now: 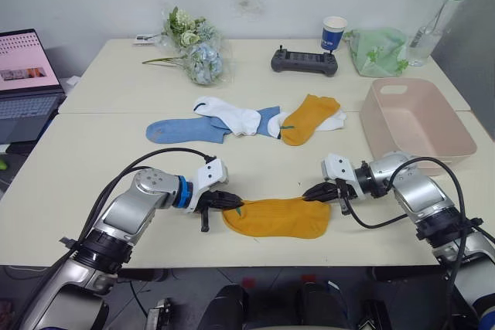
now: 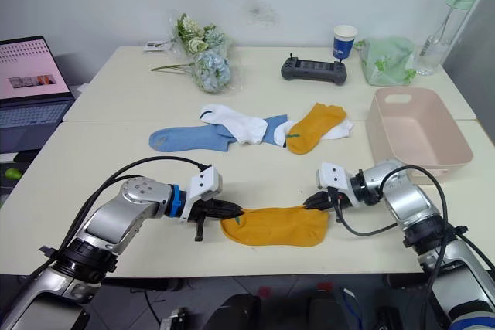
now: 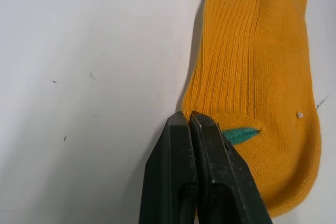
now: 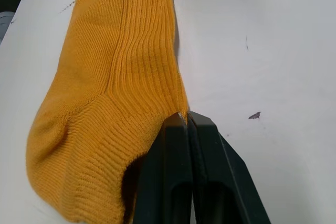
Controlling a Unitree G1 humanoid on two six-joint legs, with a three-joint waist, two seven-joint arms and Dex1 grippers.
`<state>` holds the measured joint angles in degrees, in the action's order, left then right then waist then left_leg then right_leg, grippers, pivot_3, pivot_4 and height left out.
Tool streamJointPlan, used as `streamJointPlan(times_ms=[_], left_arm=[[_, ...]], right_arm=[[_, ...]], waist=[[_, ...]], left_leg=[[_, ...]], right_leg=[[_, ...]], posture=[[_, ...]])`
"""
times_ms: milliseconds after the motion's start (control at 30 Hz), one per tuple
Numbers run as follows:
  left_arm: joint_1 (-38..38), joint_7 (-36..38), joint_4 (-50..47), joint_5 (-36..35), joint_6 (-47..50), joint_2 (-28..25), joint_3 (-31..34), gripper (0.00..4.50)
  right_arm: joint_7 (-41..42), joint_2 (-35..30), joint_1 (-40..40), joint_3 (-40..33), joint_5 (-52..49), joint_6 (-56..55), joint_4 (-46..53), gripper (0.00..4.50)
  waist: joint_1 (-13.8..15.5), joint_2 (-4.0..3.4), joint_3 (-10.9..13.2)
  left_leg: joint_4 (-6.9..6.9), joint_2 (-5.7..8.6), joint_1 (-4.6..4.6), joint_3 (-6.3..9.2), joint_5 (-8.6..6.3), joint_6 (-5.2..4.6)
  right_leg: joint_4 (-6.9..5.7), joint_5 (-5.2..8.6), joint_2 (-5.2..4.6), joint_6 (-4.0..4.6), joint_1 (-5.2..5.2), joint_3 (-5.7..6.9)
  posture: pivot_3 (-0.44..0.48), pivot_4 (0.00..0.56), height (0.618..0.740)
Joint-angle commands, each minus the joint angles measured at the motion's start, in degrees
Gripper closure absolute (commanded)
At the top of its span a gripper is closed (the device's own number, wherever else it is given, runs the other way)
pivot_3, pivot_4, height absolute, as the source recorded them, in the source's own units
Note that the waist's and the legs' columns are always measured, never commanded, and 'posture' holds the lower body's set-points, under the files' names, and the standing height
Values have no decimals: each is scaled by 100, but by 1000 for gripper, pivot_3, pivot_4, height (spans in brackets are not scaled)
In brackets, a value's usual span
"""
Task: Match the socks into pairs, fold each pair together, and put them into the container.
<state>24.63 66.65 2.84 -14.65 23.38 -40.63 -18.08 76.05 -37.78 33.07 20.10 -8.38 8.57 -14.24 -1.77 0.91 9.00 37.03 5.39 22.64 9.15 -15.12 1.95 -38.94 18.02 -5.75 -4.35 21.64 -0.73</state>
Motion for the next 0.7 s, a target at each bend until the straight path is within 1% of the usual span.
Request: streamJointPlan(times_ms=[33,100,233,333,400,433,500,567,600,700], left_arm=[[72,-268,185,152,-46,62,262,3583],[57,-504,162,88,-85,64,570,3050],[-257,-693,-401,-346,100,-68,1279,3050],[-737,-752,-1190,-634,16,-34,1650,3050],[-1024,-742,-1658,-738,-7,28,1634,3020],[-1177,-791,-1836,-654,-179,106,1534,3210],[-1407,-894,-2028,-472,-469,277,1352,3657],[-1618,-1058,-2054,-152,-843,450,1098,4260],[-1715,-1118,-2009,36,-1036,493,969,4466],[-2060,-1206,-1720,477,-1496,481,697,4466]], right_arm=[[-259,-16,121,-500,-148,28,204,3118],[-429,-31,89,-775,-275,172,402,2436],[-685,-81,-212,-1243,-613,536,1173,2436],[-780,-46,-691,-1357,-992,938,2162,2436],[-950,77,-962,-1260,-1001,970,2532,2846],[-1028,157,-1115,-1144,-929,892,2642,3062],[-1169,293,-1336,-955,-742,705,2716,3760],[-1322,408,-1546,-743,-489,457,2620,4457],[-1402,450,-1635,-655,-345,297,2520,4500],[-1486,382,-1883,-454,34,-88,2169,4500]], waist=[[1,0,0],[-3,0,0],[-32,0,0],[-31,0,0],[-18,0,0],[-13,0,0],[1,0,0],[10,-1,-1],[10,-1,-1],[6,0,-1]], left_leg=[[0,0,0,0,0,0],[0,-1,1,1,0,0],[-1,-4,13,2,0,0],[-6,-4,24,3,0,0],[-8,-3,30,3,0,1],[-5,-3,29,2,0,1],[-1,1,26,-1,0,1],[-1,1,18,-1,0,1],[-2,2,11,-1,0,1],[-5,1,10,-4,0,0]], right_leg=[[0,0,0,0,0,0],[-1,0,0,0,1,0],[-5,0,1,0,22,-3],[-3,0,-2,0,38,-6],[-1,0,-9,0,41,-7],[-2,0,-15,0,40,-8],[-5,-1,-12,2,34,-9],[-4,-2,-10,2,22,-8],[-3,-2,-8,2,14,-8],[-1,-2,-5,2,15,-9]], posture=[[0,150,740],[0,150,740],[0,150,740],[0,150,740],[0,150,740],[0,150,740],[0,150,740],[0,150,740],[0,150,740],[0,150,740]])
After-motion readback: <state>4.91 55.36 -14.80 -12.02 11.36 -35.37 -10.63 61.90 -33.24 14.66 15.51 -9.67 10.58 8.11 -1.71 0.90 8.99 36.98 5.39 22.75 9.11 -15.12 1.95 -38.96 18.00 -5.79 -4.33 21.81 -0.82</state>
